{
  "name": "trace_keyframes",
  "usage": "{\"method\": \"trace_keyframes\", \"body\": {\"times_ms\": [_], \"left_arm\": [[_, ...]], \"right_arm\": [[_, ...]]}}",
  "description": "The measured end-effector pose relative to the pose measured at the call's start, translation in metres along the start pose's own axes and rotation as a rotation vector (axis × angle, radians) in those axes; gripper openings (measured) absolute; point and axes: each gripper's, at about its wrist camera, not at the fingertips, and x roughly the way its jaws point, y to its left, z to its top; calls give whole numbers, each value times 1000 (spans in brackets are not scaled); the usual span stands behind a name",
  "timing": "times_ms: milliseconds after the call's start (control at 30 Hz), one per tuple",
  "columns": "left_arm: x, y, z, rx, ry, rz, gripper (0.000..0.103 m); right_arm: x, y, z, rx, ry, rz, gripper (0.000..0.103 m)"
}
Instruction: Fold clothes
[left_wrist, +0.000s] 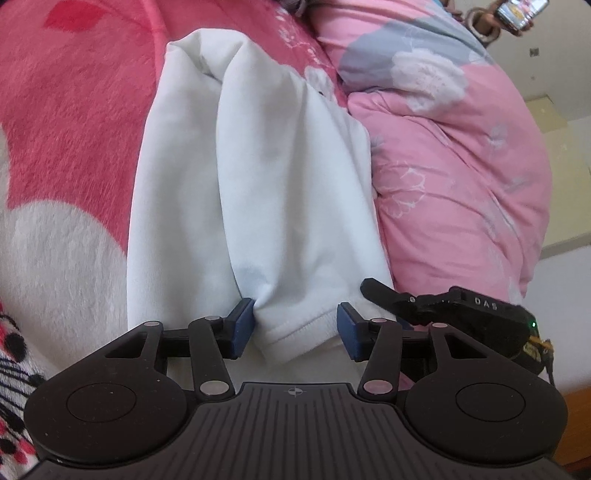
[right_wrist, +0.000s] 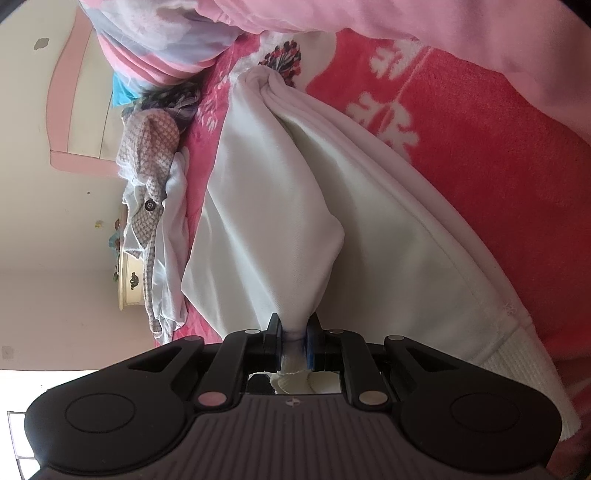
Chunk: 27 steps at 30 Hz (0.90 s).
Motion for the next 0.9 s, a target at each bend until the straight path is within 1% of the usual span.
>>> {"method": "trace_keyframes", "body": {"times_ms": [100,167,200,233,267,333,433,500,567,667,733,833,900], "left_arm": [[0,-1,0,0,-4,6,48],[1,-5,-2,20,-15,25,38],[1,-6,-3,35,-18,35,36],[2,-8,-4,53,-22,46,31],[2,-9,-5,67,-27,54,23],[1,-11,-7,86,-36,61,16],[-2,-12,-9,103,-43,45,16],[-6,-9,-9,98,-39,27,19],[-8,-5,-10,77,-33,3,38],[-9,0,-10,52,-17,-44,46],[-4,1,-11,44,1,-45,50],[5,3,-11,10,7,-39,49],[10,3,-10,-5,0,-40,43]], "right_arm": [[0,1,0,-7,-2,-5,13],[0,2,-1,-15,-3,-10,13],[0,2,-1,-17,-4,-12,13],[0,3,-1,-18,-5,-13,13],[0,3,-1,-19,-6,-14,13],[0,4,-2,-17,-6,-9,13],[-2,4,0,1,-1,9,13],[-3,4,1,21,4,24,13],[-5,5,2,15,3,20,13],[-5,6,3,11,6,19,13],[-5,6,3,8,6,18,13],[-5,7,1,-6,1,1,13],[-4,8,1,-22,-3,-15,13]]}}
